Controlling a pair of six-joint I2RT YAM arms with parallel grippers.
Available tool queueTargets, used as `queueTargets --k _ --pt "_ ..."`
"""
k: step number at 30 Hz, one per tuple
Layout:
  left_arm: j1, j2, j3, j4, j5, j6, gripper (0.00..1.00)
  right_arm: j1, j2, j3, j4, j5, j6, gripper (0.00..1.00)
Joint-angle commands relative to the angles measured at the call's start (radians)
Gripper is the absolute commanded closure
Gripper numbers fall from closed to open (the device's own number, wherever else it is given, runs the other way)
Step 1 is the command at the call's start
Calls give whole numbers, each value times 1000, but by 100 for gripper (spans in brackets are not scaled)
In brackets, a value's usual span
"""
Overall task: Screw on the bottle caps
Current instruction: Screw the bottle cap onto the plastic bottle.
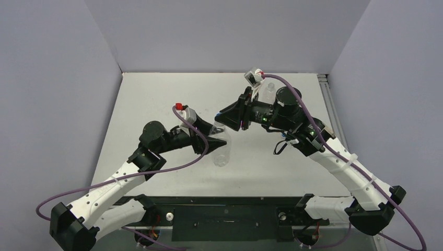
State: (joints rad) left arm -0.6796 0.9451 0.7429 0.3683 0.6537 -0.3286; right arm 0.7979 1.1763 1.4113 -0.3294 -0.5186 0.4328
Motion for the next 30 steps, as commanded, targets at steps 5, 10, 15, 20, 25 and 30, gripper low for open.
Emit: queueTargets --k 5,10,15,20,25,30 --pt "-1 -1 92 -21 -345 98 89 77 49 18 -132 205 78 93" --pt "-6 23 127 -51 -492 112 90 118 70 61 -184 393 130 97" --pt "-15 65 164 -70 -599 113 91 163 103 98 -234 613 169 98" --pt "-19 106 189 -92 -697 107 92 218 145 158 -294 810 224 100" --pt "-23 139 205 -94 -722 103 92 284 213 250 -347 957 253 99" --pt "-22 145 211 -105 -693 116 92 294 222 268 -326 993 261 86"
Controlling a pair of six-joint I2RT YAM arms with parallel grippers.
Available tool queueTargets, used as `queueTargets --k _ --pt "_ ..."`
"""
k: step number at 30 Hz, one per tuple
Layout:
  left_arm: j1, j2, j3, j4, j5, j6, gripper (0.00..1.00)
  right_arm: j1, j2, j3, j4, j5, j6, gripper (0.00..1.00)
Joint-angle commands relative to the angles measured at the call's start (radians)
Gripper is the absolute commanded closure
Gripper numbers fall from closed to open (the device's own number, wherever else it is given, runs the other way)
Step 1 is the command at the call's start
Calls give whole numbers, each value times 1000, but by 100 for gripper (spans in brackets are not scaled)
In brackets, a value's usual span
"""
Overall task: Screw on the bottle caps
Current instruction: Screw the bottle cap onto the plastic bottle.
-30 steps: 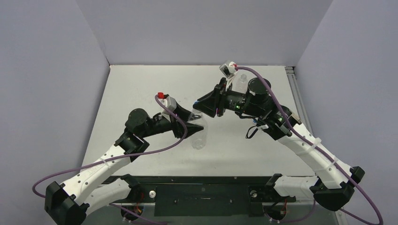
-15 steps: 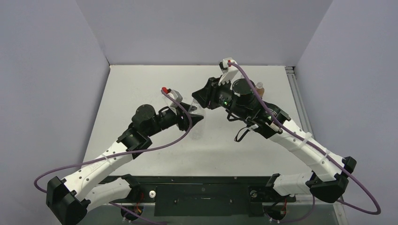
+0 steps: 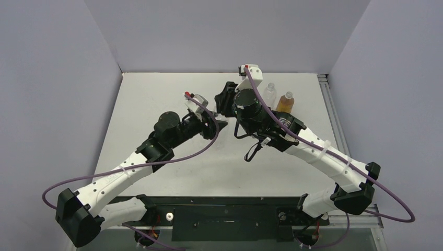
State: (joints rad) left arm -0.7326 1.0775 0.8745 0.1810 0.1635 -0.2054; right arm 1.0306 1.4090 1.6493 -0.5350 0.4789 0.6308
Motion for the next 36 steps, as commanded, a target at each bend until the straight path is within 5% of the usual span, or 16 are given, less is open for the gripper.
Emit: queueTargets --k 1,16,20,28,36 --pt "32 12 77 79 -198 0 92 62 -14 32 -117 -4 58 82" --pt "38 -49 4 35 85 56 92 20 -122 64 -92 -54 -11 25" --pt "40 -77 -15 28 204 61 92 -122 -198 -6 -27 -335 -65 20" --pt "45 -122 -50 110 595 -19 92 -296 -275 -137 166 -1177 -236 24" --pt "49 -149 -87 278 766 -168 92 -336 -262 -202 352 -1463 -173 31"
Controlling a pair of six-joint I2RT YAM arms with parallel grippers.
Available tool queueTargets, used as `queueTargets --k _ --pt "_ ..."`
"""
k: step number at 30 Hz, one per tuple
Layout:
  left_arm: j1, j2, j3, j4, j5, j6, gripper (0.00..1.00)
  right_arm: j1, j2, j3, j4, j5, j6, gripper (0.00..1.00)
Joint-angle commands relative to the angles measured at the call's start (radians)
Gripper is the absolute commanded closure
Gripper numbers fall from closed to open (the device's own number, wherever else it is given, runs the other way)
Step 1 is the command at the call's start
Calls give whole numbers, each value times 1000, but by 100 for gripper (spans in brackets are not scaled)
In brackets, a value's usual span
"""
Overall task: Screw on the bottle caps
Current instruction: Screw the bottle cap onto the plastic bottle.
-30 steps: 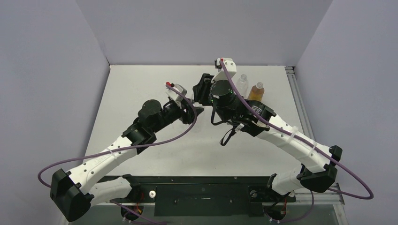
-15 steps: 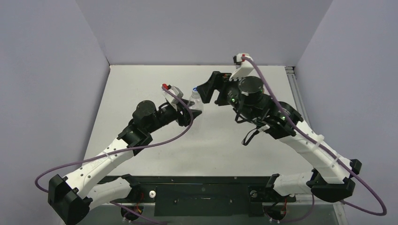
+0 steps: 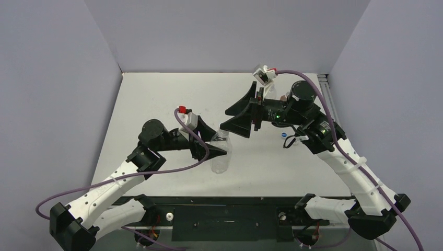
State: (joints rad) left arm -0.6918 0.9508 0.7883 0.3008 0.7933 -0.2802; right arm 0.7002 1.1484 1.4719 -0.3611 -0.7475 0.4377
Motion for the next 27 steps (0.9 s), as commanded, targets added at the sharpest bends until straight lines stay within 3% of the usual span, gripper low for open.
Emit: queueTargets --k 1,11,27 --pt "8 -23 -1 167 141 -109 92 -5 -4 -44 199 -245 32 31" --pt "8 -5 -2 248 183 -183 92 -2 -24 -108 320 -294 104 41" --pt "8 2 -8 279 182 -217 92 16 -28 -115 333 -276 101 53"
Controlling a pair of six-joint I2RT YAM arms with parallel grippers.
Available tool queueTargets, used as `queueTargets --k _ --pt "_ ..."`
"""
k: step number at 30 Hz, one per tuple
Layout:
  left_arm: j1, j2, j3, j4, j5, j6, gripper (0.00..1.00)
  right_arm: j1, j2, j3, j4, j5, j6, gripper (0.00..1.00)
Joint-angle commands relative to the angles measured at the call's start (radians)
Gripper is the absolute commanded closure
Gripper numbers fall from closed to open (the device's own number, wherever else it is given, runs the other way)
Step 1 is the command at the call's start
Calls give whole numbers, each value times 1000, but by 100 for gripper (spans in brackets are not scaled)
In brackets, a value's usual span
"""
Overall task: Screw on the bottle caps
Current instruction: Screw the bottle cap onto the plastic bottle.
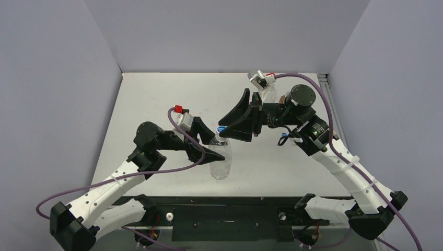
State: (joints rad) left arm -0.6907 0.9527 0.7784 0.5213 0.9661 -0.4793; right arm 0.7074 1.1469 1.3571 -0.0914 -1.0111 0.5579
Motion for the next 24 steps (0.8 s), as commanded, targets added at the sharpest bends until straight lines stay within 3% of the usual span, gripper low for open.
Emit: queueTargets --k 1,12,20,24 --pt "7 2 2 58 9 -19 92 10 -26 0 62 -11 -23 53" --pt "7 12 -1 68 8 -33 92 27 -26 11 12 5 -66 52" --pt "7 15 -2 70 7 -40 92 29 -21 24 -25 21 -95 64" --pt "7 17 -2 70 4 -50 92 31 -20 32 -44 37 -113 81"
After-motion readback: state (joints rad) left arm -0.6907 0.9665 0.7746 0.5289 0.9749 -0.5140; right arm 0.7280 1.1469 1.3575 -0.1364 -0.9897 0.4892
